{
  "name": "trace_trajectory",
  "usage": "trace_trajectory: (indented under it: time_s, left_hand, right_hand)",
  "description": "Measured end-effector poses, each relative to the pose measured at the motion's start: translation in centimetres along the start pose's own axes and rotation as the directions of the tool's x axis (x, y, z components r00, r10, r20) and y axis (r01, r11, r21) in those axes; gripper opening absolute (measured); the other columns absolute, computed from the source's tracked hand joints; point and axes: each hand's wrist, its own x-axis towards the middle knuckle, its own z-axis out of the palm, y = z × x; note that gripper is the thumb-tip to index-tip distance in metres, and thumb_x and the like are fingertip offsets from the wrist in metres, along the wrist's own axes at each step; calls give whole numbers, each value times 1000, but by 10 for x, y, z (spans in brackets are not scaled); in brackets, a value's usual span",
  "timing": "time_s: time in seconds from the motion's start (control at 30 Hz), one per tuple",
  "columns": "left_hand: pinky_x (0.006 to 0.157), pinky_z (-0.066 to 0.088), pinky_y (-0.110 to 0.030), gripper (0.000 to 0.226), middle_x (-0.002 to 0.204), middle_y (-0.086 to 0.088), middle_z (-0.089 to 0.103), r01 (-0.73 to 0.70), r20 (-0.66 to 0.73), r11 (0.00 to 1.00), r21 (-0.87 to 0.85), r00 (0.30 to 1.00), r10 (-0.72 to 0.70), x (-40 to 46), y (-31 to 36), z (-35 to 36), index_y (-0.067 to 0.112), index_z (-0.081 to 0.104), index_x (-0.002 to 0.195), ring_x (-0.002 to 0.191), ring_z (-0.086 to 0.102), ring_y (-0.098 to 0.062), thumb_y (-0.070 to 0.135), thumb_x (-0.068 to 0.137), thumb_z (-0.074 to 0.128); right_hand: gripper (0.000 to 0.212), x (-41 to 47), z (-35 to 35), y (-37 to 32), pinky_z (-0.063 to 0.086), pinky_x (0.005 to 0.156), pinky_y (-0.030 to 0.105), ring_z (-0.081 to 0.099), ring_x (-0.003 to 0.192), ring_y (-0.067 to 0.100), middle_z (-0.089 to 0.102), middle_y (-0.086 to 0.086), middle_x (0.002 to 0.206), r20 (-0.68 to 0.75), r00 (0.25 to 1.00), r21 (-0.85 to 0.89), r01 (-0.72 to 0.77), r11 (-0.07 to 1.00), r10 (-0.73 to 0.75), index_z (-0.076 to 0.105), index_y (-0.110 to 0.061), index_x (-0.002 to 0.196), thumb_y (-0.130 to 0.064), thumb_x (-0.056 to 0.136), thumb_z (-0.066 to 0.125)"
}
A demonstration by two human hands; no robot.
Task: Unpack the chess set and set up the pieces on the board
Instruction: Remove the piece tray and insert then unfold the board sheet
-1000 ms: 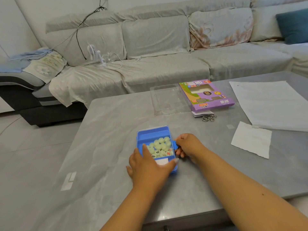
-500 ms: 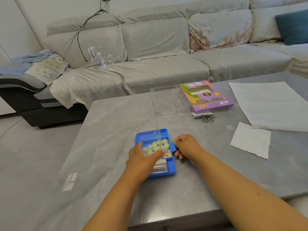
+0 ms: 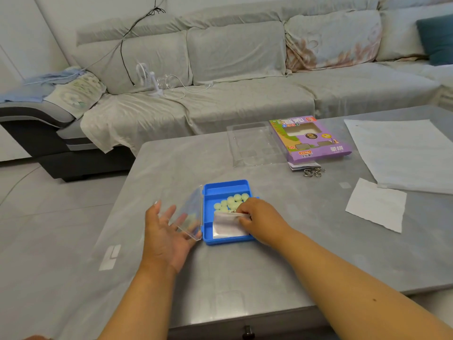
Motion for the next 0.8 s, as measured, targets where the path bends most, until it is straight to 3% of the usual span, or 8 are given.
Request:
trace_trajectory:
  time_s: [0.17,0.23,0.3,0.37,0.43,0.5,0.67,0.8]
  left_hand:
    - [100,42,-54,77,122,-14,49,-68,-118,996,53,990,74,4,-3,-11,16,44,133,112,53,-32,73,83,39]
    - [82,51,-41,47,104,-13,52,-87,-183,958,272,973,141,8,-9,-11,12,52,110,92,55,-27,55,91,48]
    - [54,46,-30,26,82,-13,52,-72,-240,886,459,950,201,17,-16,-12,8,53,91,65,51,-23,33,97,49]
    - [42,49,-25,20,76,-14,54,-20,-286,907,421,946,153,25,-16,-13,0,52,101,58,54,-22,18,99,45]
    - [60,58,-28,23,82,-18,56,11,-280,955,295,957,76,29,-12,-10,-6,48,117,68,61,-25,8,99,41]
    - [81,54,-36,31,90,-23,56,29,-240,982,188,971,17,34,-11,-3,-9,41,127,77,63,-30,2,99,38]
    - [96,48,-41,34,94,-25,56,3,-203,1000,1,979,-2,51,-12,25,-11,37,131,102,58,-35,-4,98,38]
    - [104,43,-39,38,134,-26,47,16,-181,999,-52,983,-25,75,-11,38,-10,34,137,123,52,-32,-3,99,34]
  right_hand:
    - [19,8,9,4,30,57,20,45,75,13,54,1,82,-62,993,121,-88,989,96,63,-6,85,-19,92,52]
    - [19,15,13,1,32,59,20,45,75,13,54,0,82,-54,993,163,-97,982,107,64,-5,89,-17,93,50]
    - [15,24,17,-5,35,59,19,47,71,12,55,-2,79,-39,989,274,-127,953,142,65,-8,92,-15,93,52]
    - [12,33,16,-10,42,62,14,53,67,8,59,-2,78,-22,976,507,-175,844,215,65,-11,93,-12,93,53]
    - [12,39,14,-12,48,65,10,61,69,7,64,1,80,-1,963,695,-194,692,271,64,-10,94,-7,94,52]
    - [14,43,10,-10,53,72,18,65,70,13,67,6,81,-30,949,762,-181,621,314,65,-6,93,-7,94,51]
    - [19,41,1,5,53,79,33,63,60,12,67,2,71,-135,883,783,-183,595,449,65,-13,80,-12,94,51]
    - [23,37,-5,14,53,82,37,63,64,17,68,8,75,-104,855,773,-251,583,507,66,-14,80,-13,94,49]
